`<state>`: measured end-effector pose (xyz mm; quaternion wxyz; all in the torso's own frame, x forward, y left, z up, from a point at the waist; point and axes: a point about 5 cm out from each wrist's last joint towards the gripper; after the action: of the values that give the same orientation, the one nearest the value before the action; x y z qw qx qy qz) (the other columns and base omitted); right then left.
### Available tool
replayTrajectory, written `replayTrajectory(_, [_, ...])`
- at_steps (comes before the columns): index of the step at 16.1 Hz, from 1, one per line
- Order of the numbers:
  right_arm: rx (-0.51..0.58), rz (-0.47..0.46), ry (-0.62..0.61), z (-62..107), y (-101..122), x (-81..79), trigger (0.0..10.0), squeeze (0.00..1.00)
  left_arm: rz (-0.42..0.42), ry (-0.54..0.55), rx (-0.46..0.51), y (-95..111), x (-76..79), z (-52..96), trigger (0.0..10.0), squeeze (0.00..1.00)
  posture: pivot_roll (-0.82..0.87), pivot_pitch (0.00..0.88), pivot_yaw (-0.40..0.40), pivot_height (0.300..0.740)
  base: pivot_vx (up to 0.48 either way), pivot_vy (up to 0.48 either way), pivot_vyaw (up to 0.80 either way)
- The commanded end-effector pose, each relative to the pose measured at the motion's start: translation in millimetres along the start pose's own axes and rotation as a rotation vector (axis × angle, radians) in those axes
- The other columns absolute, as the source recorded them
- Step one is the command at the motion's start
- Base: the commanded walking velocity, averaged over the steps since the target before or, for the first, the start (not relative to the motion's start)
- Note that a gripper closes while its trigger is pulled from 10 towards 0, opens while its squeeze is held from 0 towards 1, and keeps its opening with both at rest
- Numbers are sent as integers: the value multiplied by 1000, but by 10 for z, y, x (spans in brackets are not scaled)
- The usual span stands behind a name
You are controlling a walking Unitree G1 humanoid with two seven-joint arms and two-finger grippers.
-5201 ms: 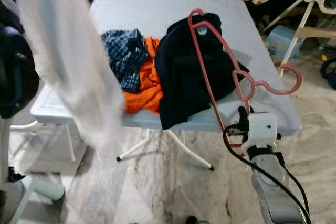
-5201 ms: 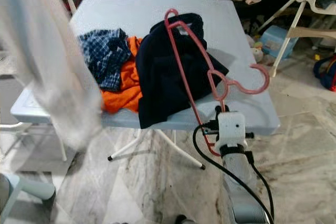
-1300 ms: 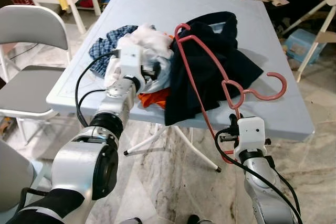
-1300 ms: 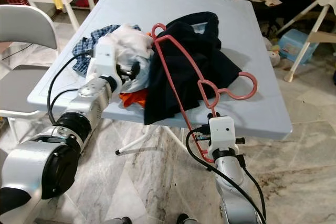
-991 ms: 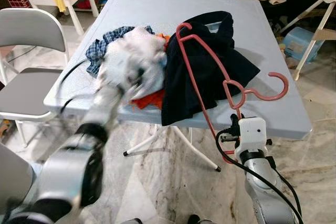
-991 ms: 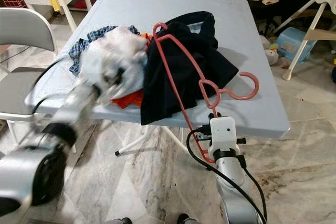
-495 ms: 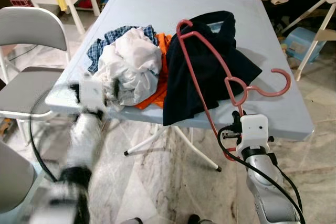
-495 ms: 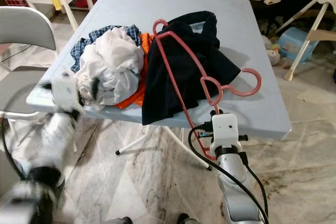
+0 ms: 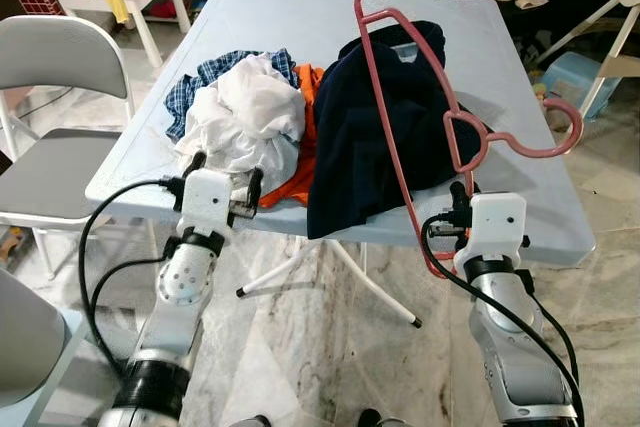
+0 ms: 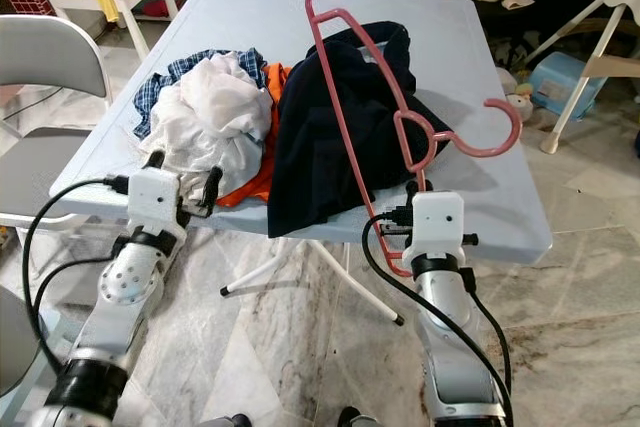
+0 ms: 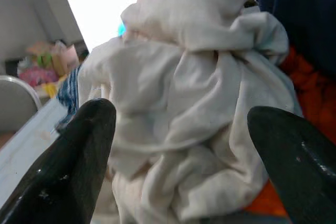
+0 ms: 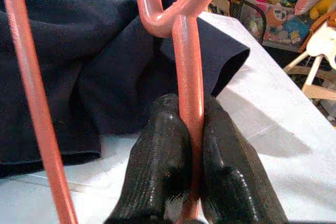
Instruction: Hang hanger
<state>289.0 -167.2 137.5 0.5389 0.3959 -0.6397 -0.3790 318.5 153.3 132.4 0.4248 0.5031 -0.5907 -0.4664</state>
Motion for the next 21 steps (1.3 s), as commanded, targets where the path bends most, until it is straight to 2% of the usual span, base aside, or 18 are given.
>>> replayTrajectory(1, [-22, -15, -43, -5, -18, 105, 10000, 0, -2, -15, -25, -28, 55, 41, 10000, 0, 57, 133, 22, 740, 0, 0, 0])
replayTrajectory(4, [-53, -6, -80, 61, -59, 194, 10000, 0, 32, -6, -74, -114, 135, 177, 10000, 0, 34, 135, 14, 740, 0, 0, 0])
replayTrajectory(6, [-65, -20, -123, 77, -74, 289, 10000, 0, 62, -49, -89, -115, 260, 178, 10000, 0, 41, 139, 12, 740, 0, 0, 0])
replayTrajectory(8, [-82, -38, -122, 25, -93, 291, 10000, 0, 67, -59, -84, -48, 306, 125, 10000, 0, 71, 146, 5, 740, 0, 0, 0])
replayTrajectory(13, [-62, -73, -79, -64, -5, 142, 10000, 0, 121, -9, -113, -47, 220, 156, 10000, 0, 100, 147, -17, 740, 0, 0, -759])
replayTrajectory(16, [-52, -83, -59, -110, -4, 116, 10000, 0, 133, -25, -109, 3, 265, 130, 10000, 0, 123, 143, -15, 740, 0, 0, 0])
replayTrajectory(21, [-49, -88, -49, -145, 3, 72, 10000, 0, 142, -30, -121, 27, 236, 92, 10000, 0, 128, 144, -20, 740, 0, 0, 0])
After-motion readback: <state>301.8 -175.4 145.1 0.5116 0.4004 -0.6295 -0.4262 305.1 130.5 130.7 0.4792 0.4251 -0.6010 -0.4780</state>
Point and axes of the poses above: a point about 5 cm out from each wrist's last joint towards the gripper, its own z axis pointing back from the gripper into the wrist, its own y axis along the axis of the wrist's last joint, x = y × z, and after that the axes turned 14 degrees about z, right-handed
